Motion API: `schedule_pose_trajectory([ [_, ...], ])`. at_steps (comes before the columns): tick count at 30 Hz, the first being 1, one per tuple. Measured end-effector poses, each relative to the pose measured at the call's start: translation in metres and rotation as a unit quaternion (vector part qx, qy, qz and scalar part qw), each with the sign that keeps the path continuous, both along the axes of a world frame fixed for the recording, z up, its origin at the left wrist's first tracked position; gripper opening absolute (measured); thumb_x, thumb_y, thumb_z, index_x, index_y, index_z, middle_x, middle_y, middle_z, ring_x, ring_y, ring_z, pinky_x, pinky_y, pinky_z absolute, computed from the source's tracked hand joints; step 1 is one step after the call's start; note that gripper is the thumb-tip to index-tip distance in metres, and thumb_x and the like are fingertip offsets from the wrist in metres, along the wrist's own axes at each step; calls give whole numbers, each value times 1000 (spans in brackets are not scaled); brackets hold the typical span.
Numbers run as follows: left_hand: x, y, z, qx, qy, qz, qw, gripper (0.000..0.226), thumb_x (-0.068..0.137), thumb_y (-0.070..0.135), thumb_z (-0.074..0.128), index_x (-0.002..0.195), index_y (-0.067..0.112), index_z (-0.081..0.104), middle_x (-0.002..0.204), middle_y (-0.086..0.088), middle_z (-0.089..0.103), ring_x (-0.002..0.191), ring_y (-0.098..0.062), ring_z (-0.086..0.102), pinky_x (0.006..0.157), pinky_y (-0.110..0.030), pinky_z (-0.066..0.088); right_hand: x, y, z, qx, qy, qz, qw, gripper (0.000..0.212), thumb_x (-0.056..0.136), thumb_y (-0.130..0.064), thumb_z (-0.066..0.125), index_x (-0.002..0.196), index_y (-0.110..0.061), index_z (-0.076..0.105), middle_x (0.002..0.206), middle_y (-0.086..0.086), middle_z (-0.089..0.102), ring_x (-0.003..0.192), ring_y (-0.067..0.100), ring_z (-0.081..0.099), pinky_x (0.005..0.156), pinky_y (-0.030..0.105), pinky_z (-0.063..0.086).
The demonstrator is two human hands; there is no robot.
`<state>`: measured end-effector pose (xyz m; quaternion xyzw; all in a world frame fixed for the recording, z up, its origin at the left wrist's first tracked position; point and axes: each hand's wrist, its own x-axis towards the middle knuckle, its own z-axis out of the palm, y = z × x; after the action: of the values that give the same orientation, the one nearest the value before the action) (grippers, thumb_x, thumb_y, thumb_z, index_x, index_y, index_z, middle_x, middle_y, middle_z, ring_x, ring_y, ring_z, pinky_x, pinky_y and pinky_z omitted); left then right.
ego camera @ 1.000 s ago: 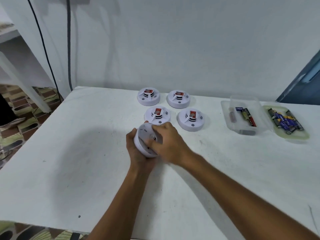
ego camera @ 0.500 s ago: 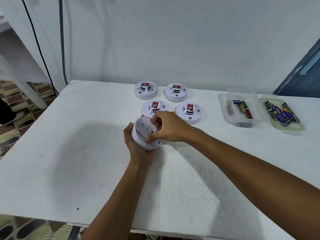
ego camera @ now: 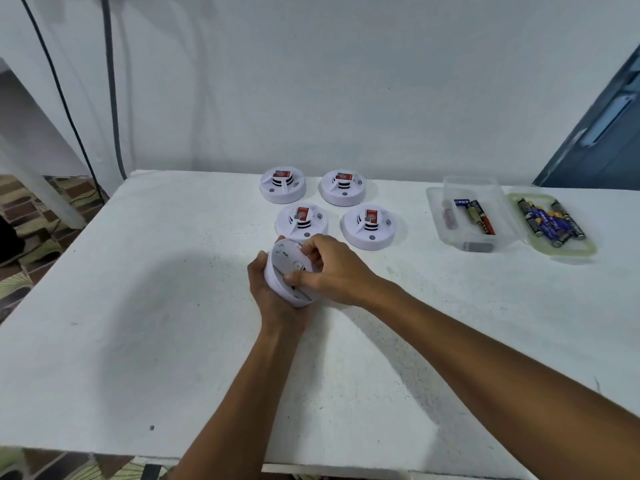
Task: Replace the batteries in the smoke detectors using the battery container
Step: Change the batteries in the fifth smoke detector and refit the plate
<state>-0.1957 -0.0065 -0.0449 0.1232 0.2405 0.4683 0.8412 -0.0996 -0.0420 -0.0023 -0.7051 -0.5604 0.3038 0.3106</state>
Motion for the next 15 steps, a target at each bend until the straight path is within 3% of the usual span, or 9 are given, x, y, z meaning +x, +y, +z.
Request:
schedule_pose_trajectory([
  [4,2,1,-2,-1,30,5,1000,48,92,50,33,109,14,61,84,-6,67,78,-18,66,66,-30,57,0,-1,5,9,10,-5,1000,47,75,-47,74,99,-11,54,96,7,61,84,23,58,76,42,51],
  [10,4,-2,3,6,47,6,999,45,96,46,30,100,13,59,68,-5,69,63,-15,68,57,-27,57,-2,-3,8,3,37,-25,999,44,77,-43,74,92,-6,55,82,1,55,73,16,51,72,42,48],
  [15,6,-4,6,-4,35,-7,999,46,93,46,37,111,11,61,82,-7,71,74,-18,71,63,-28,58,-1,-3,12,-9,64,-29,998,35,79,-39,73,81,-11,51,78,5,50,70,18,47,65,34,36],
])
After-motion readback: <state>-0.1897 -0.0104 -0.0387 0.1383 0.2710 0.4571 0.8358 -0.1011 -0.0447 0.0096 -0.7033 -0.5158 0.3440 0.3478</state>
